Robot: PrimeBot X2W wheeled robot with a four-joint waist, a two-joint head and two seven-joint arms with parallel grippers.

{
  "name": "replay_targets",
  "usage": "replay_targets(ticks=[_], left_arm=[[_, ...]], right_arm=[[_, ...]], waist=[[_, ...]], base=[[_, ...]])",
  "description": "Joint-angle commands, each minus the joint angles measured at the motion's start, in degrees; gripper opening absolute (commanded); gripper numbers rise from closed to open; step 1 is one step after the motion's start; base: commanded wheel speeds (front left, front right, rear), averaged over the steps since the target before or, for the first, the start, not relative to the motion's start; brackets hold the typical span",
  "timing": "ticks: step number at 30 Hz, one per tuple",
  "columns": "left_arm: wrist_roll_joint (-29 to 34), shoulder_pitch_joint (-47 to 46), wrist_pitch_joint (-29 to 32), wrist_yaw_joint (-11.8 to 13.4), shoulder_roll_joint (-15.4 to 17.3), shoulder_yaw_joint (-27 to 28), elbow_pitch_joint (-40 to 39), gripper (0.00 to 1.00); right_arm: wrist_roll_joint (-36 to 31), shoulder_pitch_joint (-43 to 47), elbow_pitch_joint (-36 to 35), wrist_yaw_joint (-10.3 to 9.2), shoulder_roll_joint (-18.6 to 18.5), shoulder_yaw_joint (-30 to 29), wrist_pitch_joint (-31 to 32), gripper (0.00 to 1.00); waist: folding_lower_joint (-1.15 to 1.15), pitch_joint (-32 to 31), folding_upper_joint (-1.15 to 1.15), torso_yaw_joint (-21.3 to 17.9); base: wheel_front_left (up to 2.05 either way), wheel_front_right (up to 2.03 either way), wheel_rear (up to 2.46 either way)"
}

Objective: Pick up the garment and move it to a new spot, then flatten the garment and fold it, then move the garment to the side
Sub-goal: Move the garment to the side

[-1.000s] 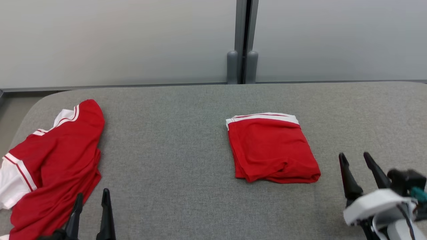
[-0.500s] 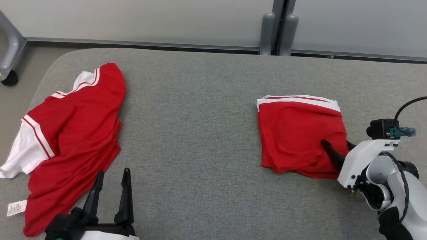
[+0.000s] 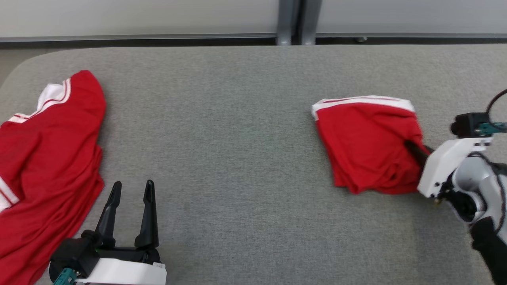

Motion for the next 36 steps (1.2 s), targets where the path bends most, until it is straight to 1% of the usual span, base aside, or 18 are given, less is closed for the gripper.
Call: replay_targets(ticks=[1,4,7,11,13,15,19,25,26,27,30,32,36], left_arm=[[0.47,-1.31,0.01,-0.17,0.23,0.26,-0.17,1.0],[1.31,-2.14,0.01,-0.63,0.22,0.2,-0.2,1.0],[1.89,-2.84,0.01,-1.07,0.22,0.29,-0.21,1.0],[2.8,-3.49,0.01,-1.51,0.23,0.45,-0.16,1.0],[3.21,-3.52,0.01,-1.71,0.22,0.62,-0.13,1.0],[3.63,-3.7,0.01,-1.92,0.22,0.89,0.0,1.0],[3.91,-3.99,0.01,-2.22,0.22,1.22,0.2,1.0],[3.98,-4.24,0.01,-2.58,0.21,1.42,0.28,1.0],[3.94,-4.21,0.01,-2.58,0.21,1.4,0.31,1.0],[3.89,-4.23,0.01,-2.54,0.22,1.48,0.35,1.0],[3.39,-4.18,0.01,-2.3,0.21,1.77,0.05,1.0],[3.16,-3.87,0.01,-2.19,0.21,2.0,0.0,1.0],[2.55,-3.12,0.01,-1.78,0.2,2.58,-0.35,1.0]], right_arm=[[-0.61,-1.12,0.43,-0.05,-1.93,-0.17,-0.81,0.0],[-1.7,-3.04,1.64,-0.04,-6.14,0.01,-1.59,0.0],[-4.04,-4.94,3.23,-0.04,-11.47,0.53,-1.96,0.0],[-7.37,-6.89,4.88,-0.04,-17.37,1.49,-2.16,0.0],[-8.5,-7.63,5.69,-0.04,-19.61,1.7,-2.28,0.0],[-9.8,-8.32,6.37,-0.04,-21.32,2.46,-2.34,0.0],[-11.98,-9.93,7.85,-0.04,-23.2,3.19,-2.86,0.0],[-17.0,-13.07,11.74,-0.04,-24.36,2.53,-5.88,0.0],[-18.08,-13.39,12.64,-0.04,-24.24,2.41,-6.32,0.26],[-19.05,-13.79,13.29,-0.04,-24.09,2.18,-6.88,1.0],[-21.68,-14.57,15.72,-0.04,-23.45,1.09,-8.41,1.0],[-23.3,-15.64,15.99,-0.04,-23.43,-0.2,-10.9,1.0],[-24.68,-15.59,14.7,-0.04,-21.52,-4.76,-19.21,1.0]], waist=[[0.0,1.67,0.0,-2.89],[0.0,2.88,0.0,-4.95],[0.0,4.23,0.0,-6.47],[0.0,5.96,0.0,-7.72],[0.0,6.61,0.0,-8.11],[0.0,7.13,0.0,-8.39],[0.0,7.92,0.0,-8.7],[0.0,8.58,0.0,-8.38],[0.0,8.62,0.0,-8.29],[0.0,8.66,0.0,-8.21],[0.0,8.54,0.0,-8.15],[0.0,8.18,0.0,-8.22],[0.0,6.23,0.0,-8.34]], base=[[0.0,0.0,0.0],[0.0,0.0,0.0],[0.0,0.0,0.0],[0.0,0.0,0.0],[0.0,0.0,0.0],[0.0,0.0,0.0],[0.0,0.0,0.0],[0.0,0.0,0.0],[0.0,0.0,0.0],[0.0,0.0,0.0],[0.0,0.0,0.0],[0.0,0.0,0.0],[0.0,0.0,0.0]])
